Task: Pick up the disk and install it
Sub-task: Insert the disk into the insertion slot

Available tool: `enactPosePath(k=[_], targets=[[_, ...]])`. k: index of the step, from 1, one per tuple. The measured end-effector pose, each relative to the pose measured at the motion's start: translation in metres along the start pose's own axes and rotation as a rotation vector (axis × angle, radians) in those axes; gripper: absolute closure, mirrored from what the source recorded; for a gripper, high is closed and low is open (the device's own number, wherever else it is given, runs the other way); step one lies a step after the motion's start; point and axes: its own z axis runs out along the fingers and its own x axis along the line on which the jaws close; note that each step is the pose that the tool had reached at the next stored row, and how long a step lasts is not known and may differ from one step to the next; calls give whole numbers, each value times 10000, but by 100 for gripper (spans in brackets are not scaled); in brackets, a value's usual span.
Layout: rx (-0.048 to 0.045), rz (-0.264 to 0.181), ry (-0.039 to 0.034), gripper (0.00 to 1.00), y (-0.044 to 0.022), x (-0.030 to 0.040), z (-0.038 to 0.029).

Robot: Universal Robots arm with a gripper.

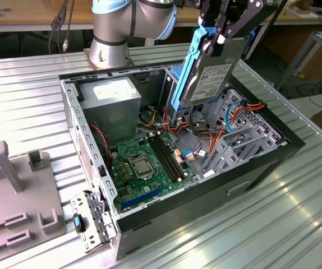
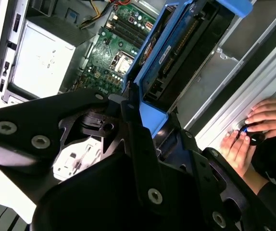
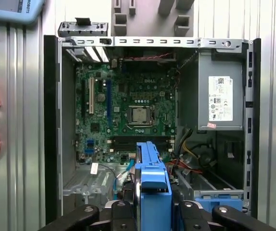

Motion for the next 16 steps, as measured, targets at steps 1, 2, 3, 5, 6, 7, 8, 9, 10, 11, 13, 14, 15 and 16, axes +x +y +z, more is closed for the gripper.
enactPosePath(k=[1, 2, 3, 5, 6, 7, 8, 9, 10, 11, 13, 14, 15, 16], targets=[[0, -1, 1, 63, -24, 14, 1], [1, -1, -1, 63, -50, 41, 2], [0, -1, -1, 63, -80, 88, 3], [0, -1, -1, 63, -118, 176, 5], [0, -1, -1, 63, -128, 195, 5], [0, -2, -1, 63, -138, 215, 5], [0, -1, 0, 63, -155, 250, 5], [0, 0, 0, 63, -175, 301, 6], [0, -1, 0, 63, -194, 357, 6], [0, -1, 1, 63, -207, 395, 5], [1, -1, -2, 63, -233, 438, 8], [0, -1, -1, 63, -243, 451, 9], [0, -1, -1, 63, -260, 465, 10], [0, -1, 0, 63, -292, 482, 12]])
